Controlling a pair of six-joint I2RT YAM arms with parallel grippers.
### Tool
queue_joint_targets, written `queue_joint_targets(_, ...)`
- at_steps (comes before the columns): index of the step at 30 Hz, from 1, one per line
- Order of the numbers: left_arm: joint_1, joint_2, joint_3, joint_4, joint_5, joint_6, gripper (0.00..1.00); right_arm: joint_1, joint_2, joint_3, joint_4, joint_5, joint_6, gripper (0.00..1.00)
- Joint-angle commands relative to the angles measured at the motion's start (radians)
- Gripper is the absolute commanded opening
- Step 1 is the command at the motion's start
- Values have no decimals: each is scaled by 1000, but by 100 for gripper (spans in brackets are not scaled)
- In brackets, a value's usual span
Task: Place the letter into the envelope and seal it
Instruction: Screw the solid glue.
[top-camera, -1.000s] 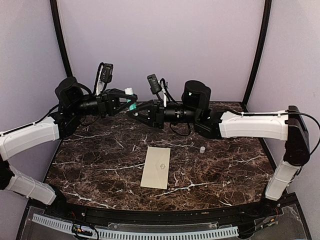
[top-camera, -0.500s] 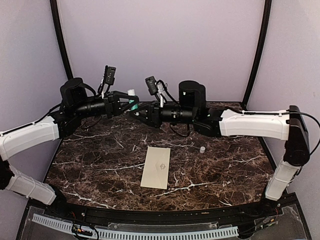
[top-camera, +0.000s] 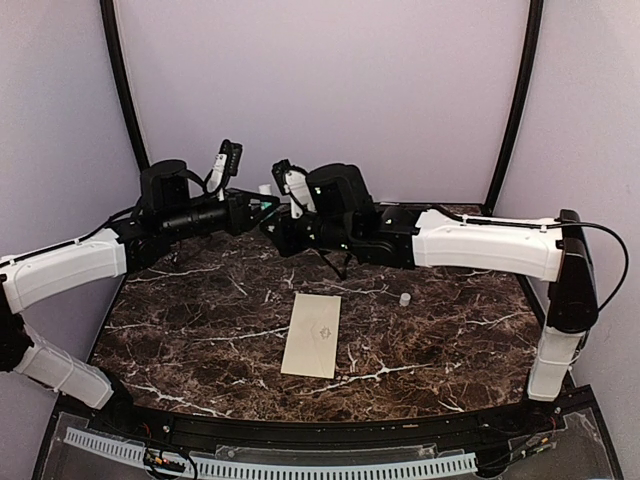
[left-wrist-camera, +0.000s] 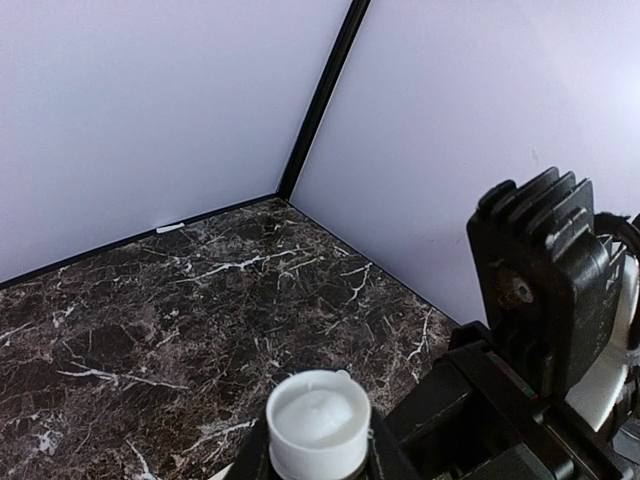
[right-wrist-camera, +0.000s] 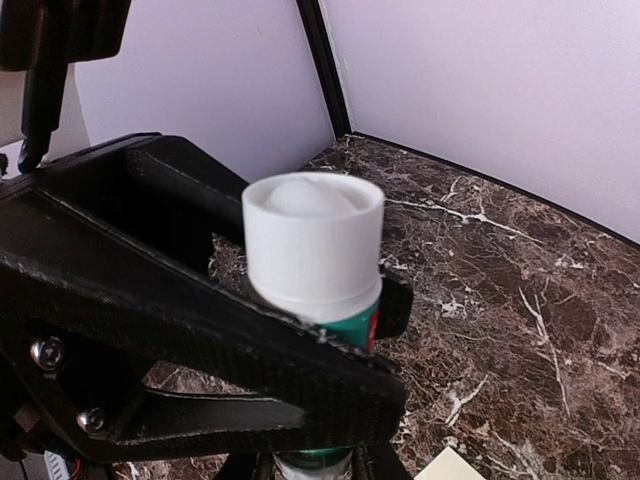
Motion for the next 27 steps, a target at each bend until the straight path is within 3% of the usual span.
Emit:
queue_joint_targets(1,-23,15,4,-31,20,-8,0,14,-36,19,101,47,8,25)
queue_joint_targets(5,-24,-4,-3,-27,0,-5,0,-2,-123,-98,148,-12,-13,52)
queue_joint_targets(11,-22,-31,-13,-9,7,32,0,-86,-327,-374,166,-117,48,69)
queue_joint_targets(20,-61,49,41,7,417,118,0,-261,-478,-485,189,-516,102,72)
queue_joint_targets(23,-95,60,44,5,453,126,0,-263,-468,-472,239,-641,97,69)
queue_joint_targets(27,-119,71,48,4,469,125,0,-246,-433,-456,326,-743,126,58)
